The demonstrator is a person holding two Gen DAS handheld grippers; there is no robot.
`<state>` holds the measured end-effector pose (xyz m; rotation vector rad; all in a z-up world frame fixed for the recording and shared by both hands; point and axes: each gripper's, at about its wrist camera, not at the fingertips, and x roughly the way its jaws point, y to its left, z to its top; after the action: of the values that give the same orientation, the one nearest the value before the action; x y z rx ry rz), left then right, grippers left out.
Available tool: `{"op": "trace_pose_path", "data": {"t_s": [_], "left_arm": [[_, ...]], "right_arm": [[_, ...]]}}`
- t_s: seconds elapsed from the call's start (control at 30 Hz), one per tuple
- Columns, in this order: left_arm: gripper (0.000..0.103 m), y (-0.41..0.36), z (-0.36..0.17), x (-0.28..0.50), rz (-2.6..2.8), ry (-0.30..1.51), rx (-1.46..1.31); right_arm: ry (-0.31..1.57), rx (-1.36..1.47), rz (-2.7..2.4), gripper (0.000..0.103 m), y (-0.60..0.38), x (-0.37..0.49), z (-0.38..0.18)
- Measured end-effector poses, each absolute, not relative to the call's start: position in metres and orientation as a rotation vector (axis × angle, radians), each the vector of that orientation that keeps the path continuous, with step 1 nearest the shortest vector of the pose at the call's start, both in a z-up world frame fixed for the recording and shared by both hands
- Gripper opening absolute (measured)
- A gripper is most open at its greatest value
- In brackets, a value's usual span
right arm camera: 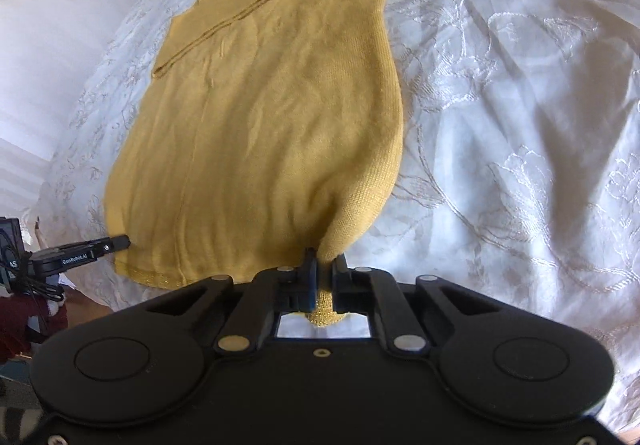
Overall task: Fold small clothes
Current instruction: 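Lift the hem with the right gripper and fold it up toward the collar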
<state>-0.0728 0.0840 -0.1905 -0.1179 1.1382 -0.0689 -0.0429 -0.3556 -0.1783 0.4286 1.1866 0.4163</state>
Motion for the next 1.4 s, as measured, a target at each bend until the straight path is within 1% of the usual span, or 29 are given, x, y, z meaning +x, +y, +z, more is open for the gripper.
{"op": "trace_pose_path", "data": {"t_s": [0.13,0.3,0.53,0.73,0.87,1.0,1.4], "left_arm": [[0.009,0.09,-0.174,-0.069,-0.067,1.096,-0.191],[0.009,0.095,-0.142,-0.047,-0.081,0.991,-0.254],[0.009,0.099,-0.106,0.017,-0.103,0.862,-0.319],[0.009,0.104,-0.092,0.076,-0.12,0.797,-0.318],[0.009,0.107,-0.091,0.114,-0.121,0.779,-0.33],[0.009,0.11,-0.097,0.149,-0.118,0.782,-0.326],[0.009,0.125,-0.14,0.218,-0.093,0.88,-0.344]], "right_arm": [[1.122,0.486,0.428,0.013,-0.354,-0.035,-0.158],[1.056,0.534,0.419,0.013,-0.35,-0.013,-0.14],[0.95,0.584,0.356,0.013,-0.351,0.032,-0.122],[0.843,0.592,0.292,0.013,-0.357,0.084,-0.102],[0.791,0.57,0.25,0.013,-0.359,0.123,-0.095],[0.778,0.55,0.208,0.013,-0.356,0.16,-0.097],[0.872,0.522,0.113,0.013,-0.342,0.24,-0.135]]}}
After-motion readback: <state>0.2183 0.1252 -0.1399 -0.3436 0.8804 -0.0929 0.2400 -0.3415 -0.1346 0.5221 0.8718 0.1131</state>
